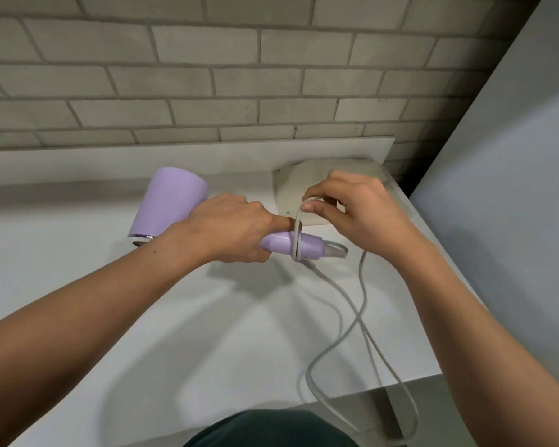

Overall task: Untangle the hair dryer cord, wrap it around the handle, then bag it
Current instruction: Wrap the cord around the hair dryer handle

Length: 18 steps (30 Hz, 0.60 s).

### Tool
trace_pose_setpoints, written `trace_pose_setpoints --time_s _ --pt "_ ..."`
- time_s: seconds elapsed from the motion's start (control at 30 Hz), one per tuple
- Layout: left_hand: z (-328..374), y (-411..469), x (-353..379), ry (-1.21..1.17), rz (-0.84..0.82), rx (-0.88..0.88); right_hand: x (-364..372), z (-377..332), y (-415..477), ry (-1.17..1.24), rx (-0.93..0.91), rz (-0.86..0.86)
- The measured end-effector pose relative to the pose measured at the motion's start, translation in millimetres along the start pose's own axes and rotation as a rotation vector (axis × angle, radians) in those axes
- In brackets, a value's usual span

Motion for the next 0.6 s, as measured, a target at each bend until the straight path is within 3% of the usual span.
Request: trace_pose_setpoints --time_s 0.2,0.4,0.6 --pt "12 -11 -3 0.076 -0.003 0.163 15 18 -6 0.414 0.205 -0.058" --pt "12 -11 -7 0.119 0.002 0.126 23 21 -9 0.632 0.210 -0.099" --pt "14 -10 -21 0.075 0.132 0.103 40 30 -13 0.756 0.251 -0.149"
Point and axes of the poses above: each hand's wrist, its own y-axis towards the middle knuckle, its own x-axis out of the palm, z = x × y, the point moved 6 cm from there along y, towards the middle knuckle, and after that the axes turned 13 degrees about -y, right-handed, at the moved point
